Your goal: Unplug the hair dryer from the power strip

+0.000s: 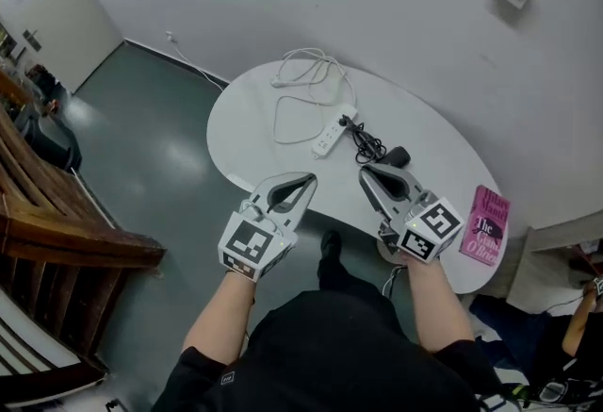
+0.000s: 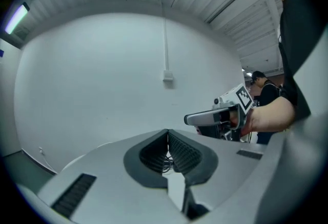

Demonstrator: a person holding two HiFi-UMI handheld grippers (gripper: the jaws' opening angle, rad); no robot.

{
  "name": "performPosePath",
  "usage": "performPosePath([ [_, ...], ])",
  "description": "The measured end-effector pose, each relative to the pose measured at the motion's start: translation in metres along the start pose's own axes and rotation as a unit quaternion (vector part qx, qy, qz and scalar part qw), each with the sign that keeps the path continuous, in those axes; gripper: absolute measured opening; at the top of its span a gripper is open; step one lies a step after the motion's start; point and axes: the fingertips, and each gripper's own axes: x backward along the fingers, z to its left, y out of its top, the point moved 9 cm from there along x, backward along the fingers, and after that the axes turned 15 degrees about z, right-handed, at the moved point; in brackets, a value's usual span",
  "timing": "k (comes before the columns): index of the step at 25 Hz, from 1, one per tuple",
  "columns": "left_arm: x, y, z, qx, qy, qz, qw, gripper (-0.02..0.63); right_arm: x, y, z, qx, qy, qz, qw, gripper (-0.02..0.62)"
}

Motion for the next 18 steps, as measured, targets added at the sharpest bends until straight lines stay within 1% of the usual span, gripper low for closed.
performPosePath([
  [2,-0.027,0.008,0.022,0.013,0.006,0.010,0.9999,0.014,-0.012,0.009,-0.034,0.008,-0.002,0.012,1.000,0.038],
  [4,-0.052,0.013,0.042,0.015,0.014,0.026,0.9995,0.014,-0.021,0.014,-0.065,0.015,-0.001,0.023,1.000,0.038],
  [7,-0.085,0.016,0.071,0.023,0.031,0.048,0.9981,0.014,-0.036,0.018,-0.106,0.014,0.000,0.038,0.999,0.038],
  [10,-0.113,0.015,0.091,0.030,0.036,0.064,0.9968,0.015,-0.051,0.014,-0.141,0.008,0.000,0.049,0.999,0.038],
  [14,-0.142,0.004,0.100,0.036,0.021,0.088,0.9952,0.015,-0.068,0.003,-0.161,-0.014,0.000,0.074,0.997,0.040],
  [17,-0.162,-0.002,0.115,0.037,0.006,0.092,0.9951,0.019,-0.086,-0.002,-0.170,-0.016,0.001,0.094,0.995,0.040],
  [18,-0.169,-0.005,0.120,0.037,-0.003,0.093,0.9950,0.031,-0.091,-0.003,-0.173,-0.016,-0.001,0.098,0.995,0.040],
])
